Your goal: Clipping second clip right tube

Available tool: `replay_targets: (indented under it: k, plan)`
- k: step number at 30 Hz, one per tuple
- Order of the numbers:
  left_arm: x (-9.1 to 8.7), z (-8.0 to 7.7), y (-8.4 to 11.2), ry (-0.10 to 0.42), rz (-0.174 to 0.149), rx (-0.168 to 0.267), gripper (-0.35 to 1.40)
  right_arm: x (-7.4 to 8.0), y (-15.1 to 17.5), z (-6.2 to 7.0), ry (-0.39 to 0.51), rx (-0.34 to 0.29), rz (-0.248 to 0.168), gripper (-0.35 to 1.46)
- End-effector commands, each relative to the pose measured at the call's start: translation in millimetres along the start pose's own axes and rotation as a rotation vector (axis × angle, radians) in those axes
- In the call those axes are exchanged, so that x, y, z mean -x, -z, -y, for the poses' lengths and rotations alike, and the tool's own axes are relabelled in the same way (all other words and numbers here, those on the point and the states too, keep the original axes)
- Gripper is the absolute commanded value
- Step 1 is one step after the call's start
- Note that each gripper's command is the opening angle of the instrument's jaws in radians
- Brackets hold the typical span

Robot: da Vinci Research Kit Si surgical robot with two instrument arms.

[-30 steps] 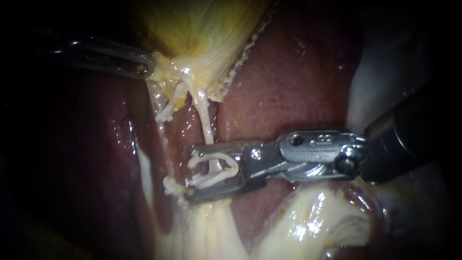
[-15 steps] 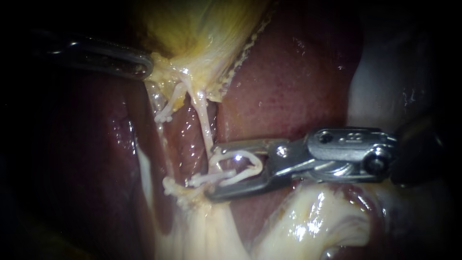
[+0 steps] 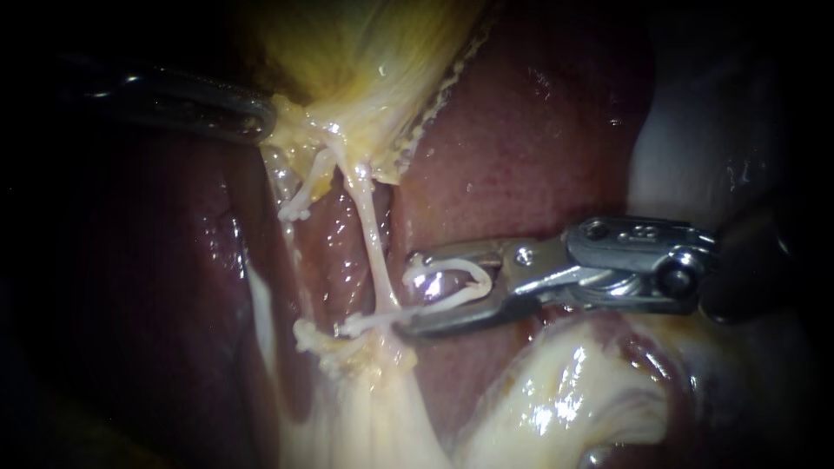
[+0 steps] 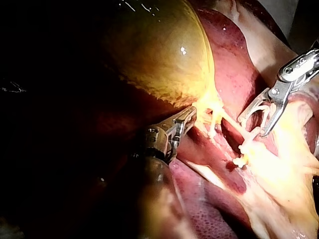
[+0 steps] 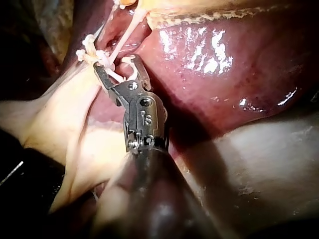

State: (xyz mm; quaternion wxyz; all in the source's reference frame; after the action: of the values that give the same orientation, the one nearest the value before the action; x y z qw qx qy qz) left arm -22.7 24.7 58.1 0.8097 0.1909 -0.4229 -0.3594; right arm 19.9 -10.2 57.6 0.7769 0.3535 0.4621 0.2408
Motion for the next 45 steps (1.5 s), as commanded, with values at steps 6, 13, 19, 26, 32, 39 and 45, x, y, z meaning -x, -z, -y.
replay_targets:
  k: [6, 13, 19, 26, 32, 39, 45]
  plan:
    - [0.0, 0.0, -0.1, 0.000, 0.000, 0.001, -0.35, 0.0, -2.3, -1.1, -0.085, -0.016, -0.047, 0.48]
    - [-0.1, 0.0, -0.2, 0.000, 0.000, 0.001, -0.35, 0.6, -4.0, -1.2, -0.148, -0.101, -0.096, 0.48]
    - [-0.1, 0.0, -0.2, 0.000, 0.000, 0.001, -0.35, -0.7, -3.6, -0.1, -0.178, -0.206, -0.136, 0.48]
    - [-0.1, 0.0, -0.1, 0.000, 0.000, 0.001, -0.35, -1.5, -3.3, 1.1, -0.217, -0.250, -0.159, 0.44]
    - [-0.1, 0.0, -0.2, 0.000, 0.000, 0.001, -0.35, -1.3, -3.1, 0.7, -0.237, -0.244, -0.161, 0.40]
    - [-0.2, 0.0, -0.3, -0.001, 0.000, 0.002, -0.35, -1.3, -3.0, 0.6, -0.260, -0.246, -0.157, 0.22]
    - [-0.2, 0.1, -0.4, -0.001, 0.001, 0.003, -0.35, -1.1, -2.9, 0.5, -0.306, -0.252, -0.151, -0.16]
